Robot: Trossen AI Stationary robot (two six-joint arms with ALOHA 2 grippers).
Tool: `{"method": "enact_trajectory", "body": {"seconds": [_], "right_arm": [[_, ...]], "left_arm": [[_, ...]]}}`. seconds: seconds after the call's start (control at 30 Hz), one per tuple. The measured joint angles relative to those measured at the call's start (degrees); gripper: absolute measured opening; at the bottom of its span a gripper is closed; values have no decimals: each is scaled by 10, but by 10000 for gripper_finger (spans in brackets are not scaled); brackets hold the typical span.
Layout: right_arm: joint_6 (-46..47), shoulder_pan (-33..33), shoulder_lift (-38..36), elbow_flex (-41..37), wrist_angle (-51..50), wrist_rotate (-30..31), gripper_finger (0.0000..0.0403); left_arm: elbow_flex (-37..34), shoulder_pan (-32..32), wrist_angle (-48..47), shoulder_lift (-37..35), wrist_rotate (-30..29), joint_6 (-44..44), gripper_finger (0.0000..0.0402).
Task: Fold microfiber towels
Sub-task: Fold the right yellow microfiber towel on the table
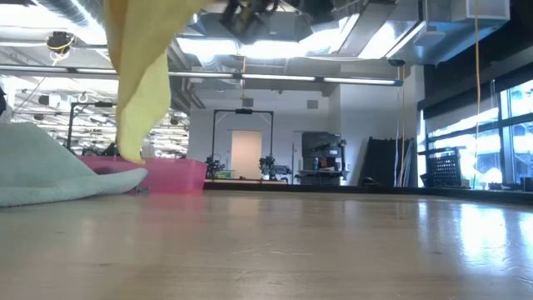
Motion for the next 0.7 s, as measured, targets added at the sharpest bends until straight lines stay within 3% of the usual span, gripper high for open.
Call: {"method": "enact_trajectory", "body": {"seconds": [0.23, 0.7], "right_arm": [[-104, 0, -1, 0, -117, 32, 39], [-120, -21, -26, 0, -114, 84, 7]], "left_arm": [[0, 0, -25, -1, 0, -1, 0], [0, 0, -55, 1, -16, 0, 0]]}}
